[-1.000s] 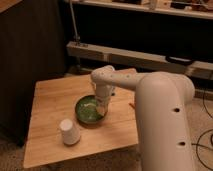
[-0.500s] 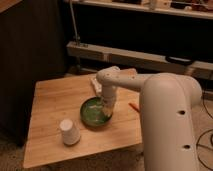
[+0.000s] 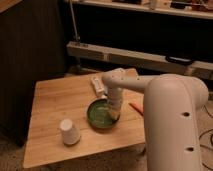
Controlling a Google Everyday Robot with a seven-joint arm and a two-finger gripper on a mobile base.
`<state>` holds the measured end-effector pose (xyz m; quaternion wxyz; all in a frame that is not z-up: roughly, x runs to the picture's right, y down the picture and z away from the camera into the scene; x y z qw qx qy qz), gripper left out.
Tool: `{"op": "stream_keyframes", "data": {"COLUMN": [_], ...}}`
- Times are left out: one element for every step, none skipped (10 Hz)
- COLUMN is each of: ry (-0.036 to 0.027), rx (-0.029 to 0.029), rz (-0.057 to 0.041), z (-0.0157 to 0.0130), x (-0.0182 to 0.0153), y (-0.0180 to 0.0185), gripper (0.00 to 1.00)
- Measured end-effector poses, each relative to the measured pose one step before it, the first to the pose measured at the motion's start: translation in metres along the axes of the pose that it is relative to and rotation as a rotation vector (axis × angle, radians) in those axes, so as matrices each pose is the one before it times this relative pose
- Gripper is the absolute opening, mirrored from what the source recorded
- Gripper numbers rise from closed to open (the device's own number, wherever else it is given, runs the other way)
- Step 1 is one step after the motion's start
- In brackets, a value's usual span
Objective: Push the ceramic bowl across the table
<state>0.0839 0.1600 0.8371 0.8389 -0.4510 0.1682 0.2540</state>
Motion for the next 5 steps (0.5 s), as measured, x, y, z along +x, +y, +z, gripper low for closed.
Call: {"op": "stream_keyframes", "data": {"ry": [0.00447,0.00392,-0.00226,-0.01345,-0.00361], "rx": [0.00378,0.00252,-0.00620,-0.01754,-0.00510], "rz": [0.01807,0.01428,0.01491,0.02462,0.01202], "z": [-0.00203,-0.00181,-0.00243,-0.00376,-0.00142], "x": [0.01061,0.00746,0.00707,0.00529,0.00394], "y": [-0.00452,-0.00274,-0.00157,-0.00285,-0.00230], "gripper": [0.18,0.18,0.20,0.23,0.24]}}
